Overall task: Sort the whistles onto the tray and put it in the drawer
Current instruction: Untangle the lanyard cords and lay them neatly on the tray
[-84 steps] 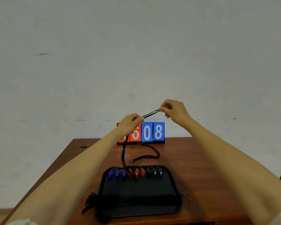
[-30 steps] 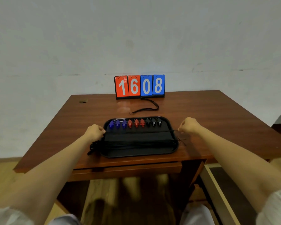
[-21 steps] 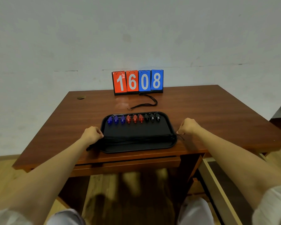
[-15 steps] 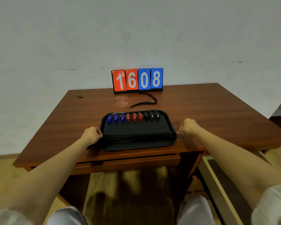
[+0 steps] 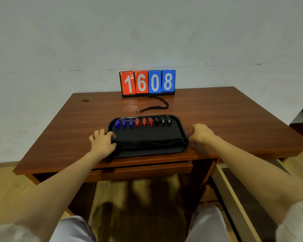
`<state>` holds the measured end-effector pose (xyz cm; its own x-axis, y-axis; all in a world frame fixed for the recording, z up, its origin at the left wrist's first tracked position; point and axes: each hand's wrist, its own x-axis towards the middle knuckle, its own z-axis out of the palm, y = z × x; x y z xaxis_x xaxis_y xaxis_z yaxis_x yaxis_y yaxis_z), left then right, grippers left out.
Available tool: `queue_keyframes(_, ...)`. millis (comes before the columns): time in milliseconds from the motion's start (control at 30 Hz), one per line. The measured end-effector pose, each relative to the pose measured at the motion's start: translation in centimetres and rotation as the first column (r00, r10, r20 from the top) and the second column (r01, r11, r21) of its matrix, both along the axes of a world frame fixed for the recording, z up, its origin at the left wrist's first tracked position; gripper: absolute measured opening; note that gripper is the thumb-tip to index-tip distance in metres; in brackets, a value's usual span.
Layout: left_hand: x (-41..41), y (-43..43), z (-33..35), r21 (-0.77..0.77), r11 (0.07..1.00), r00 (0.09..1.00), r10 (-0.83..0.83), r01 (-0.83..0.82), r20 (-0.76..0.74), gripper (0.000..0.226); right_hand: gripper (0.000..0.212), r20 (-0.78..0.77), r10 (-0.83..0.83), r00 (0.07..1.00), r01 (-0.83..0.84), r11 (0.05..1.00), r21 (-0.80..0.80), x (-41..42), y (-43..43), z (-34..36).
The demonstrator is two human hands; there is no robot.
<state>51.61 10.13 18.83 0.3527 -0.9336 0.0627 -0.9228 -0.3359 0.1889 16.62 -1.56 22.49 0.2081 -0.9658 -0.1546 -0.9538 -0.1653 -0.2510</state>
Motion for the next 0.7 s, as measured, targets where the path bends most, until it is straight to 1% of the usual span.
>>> queue_keyframes(100,-1.5,-0.1,-0.4,-0.059,0.989,0.991,-0.132,0.133,0.014,0.031,0.031,0.039,0.099,0.994,-0.097,0.994,-0.051,0.7,0.0,0.0)
queue_keyframes(233,-3.7,-0.7,-0.6,-0.009,0.965,0.965,-0.26,0.26,0.039,0.047,0.043,0.048,0.239,0.97,-0.237,0.971,-0.036,2.0,0.1,-0.7)
queue_keyframes(333,-4.6,-1.3,-0.9,0.042,0.954,0.954,-0.298,0.297,0.027,0.055,0.045,0.043,0.292,0.956,-0.292,0.956,-0.004,2.9,0.2,-1.3)
queue_keyframes(500,-5.1,-2.0,-1.2,0.102,0.932,0.937,-0.35,0.348,0.0,0.057,0.047,-0.014,0.342,0.939,-0.34,0.937,0.085,4.2,-0.2,-1.8)
queue_keyframes(533,-5.1,-2.2,-1.2,0.093,0.928,0.932,-0.362,0.362,-0.013,0.058,0.049,-0.018,0.356,0.934,-0.352,0.93,0.101,4.4,-0.4,-1.7)
queue_keyframes(600,-5.0,-2.9,-0.9,0.05,0.92,0.921,-0.385,0.388,-0.05,0.059,0.051,0.027,0.375,0.927,-0.375,0.922,0.1,5.0,-1.0,-1.0)
queue_keyframes(700,-5.0,-4.9,0.3,-0.024,0.926,0.92,-0.377,0.377,-0.107,0.057,0.05,0.124,0.379,0.917,-0.385,0.923,0.028,6.4,-2.4,0.8)
